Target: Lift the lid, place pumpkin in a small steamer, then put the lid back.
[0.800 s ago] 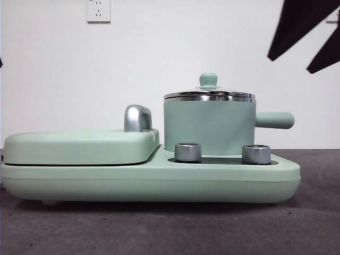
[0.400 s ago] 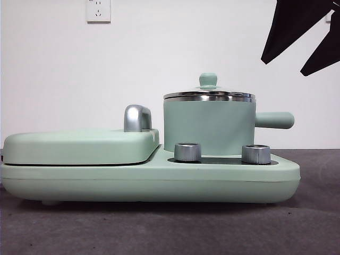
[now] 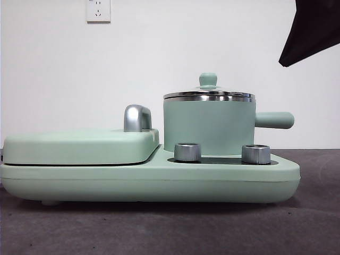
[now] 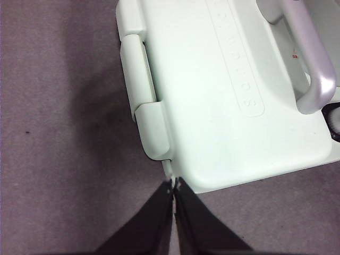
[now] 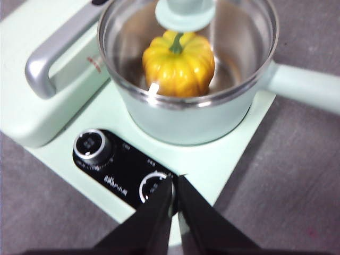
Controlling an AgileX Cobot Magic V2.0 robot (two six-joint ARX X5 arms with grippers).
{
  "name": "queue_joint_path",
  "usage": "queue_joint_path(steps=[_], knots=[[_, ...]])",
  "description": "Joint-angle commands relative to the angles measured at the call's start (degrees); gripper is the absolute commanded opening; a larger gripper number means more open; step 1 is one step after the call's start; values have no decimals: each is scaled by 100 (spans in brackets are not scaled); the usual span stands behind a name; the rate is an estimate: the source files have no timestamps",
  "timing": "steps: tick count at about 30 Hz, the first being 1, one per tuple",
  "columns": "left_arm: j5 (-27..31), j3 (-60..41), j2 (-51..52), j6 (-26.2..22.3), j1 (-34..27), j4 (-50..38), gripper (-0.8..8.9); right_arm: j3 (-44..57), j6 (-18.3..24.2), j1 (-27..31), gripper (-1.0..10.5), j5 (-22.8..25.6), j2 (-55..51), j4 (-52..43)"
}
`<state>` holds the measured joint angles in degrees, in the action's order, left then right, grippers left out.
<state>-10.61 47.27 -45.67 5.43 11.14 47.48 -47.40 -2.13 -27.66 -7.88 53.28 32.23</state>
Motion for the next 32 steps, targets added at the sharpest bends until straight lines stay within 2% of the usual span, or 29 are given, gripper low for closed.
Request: queue_joint_path(steps=[1, 9, 11, 13, 16, 23, 29, 32], knots=[[9, 24, -20, -15, 13, -70, 7, -28, -22, -33, 14, 0, 17, -118], [9, 24, 39, -15, 11, -63, 7, -28, -22, -33, 14, 0, 17, -348], [2, 24, 195, -28, -15, -74, 6, -28, -22, -33, 14, 0, 17, -354], [-11, 9, 389, -313, -87, -74, 7, -28, -24, -33, 14, 0, 17, -354], [-11, -249, 852, -284, -358, -439, 7, -28, -22, -33, 14, -2, 17, -354], [-4, -1803, 2452, -461, -942, -2363, 7, -28, -22, -33, 14, 0, 17, -352], [57, -3344, 3687, -560, -1246, -3261, 7, -28, -22, -33, 14, 0, 17, -352], [57, -4035, 4223, -413, -1360, -3473, 7, -28, -24, -33, 14, 0, 17, -352]])
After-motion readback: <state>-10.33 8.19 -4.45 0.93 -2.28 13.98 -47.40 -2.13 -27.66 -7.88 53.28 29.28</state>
